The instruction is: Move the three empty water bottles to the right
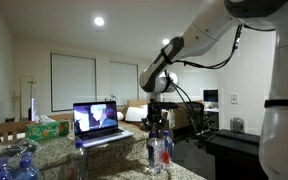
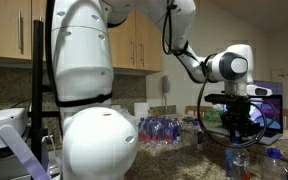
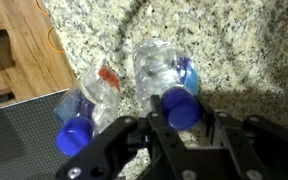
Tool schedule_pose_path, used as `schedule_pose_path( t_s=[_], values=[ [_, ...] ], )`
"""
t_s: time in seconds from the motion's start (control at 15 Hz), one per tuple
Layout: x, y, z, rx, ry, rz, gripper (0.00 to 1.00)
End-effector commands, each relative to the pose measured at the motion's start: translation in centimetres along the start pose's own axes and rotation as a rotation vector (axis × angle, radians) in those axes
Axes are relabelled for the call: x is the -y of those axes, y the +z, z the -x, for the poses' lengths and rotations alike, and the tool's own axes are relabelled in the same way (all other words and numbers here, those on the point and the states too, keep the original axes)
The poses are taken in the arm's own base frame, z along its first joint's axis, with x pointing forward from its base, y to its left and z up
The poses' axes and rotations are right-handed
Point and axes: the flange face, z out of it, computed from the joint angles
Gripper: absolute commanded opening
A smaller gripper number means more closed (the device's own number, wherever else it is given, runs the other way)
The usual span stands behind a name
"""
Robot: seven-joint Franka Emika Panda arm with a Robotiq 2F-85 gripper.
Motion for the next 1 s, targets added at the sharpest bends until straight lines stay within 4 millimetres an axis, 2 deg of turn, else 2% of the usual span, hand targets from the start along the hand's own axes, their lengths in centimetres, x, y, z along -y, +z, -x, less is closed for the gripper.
schedule_pose_path(
  t_s=[0.0, 0.27, 0.33, 0.4, 0.8, 0.93],
  values=[
    [0.1, 0.2, -0.7, -0.058, -0.030, 0.022, 0.14],
    [0.5, 0.7, -1.1, -0.083, -0.041, 0.024, 0.14],
    [0.5, 0.8, -1.1, -0.078, -0.046, 0.020, 0.61],
    [0.6, 0.9, -1.2, -0.076, -0.046, 0.017, 0.62],
    [0.6, 0.3, -1.2, -0.091, -0.040, 0.005, 0.98],
    [1.1, -0.9, -1.1, -0.136, -0.043, 0.002, 1.00]
  ],
)
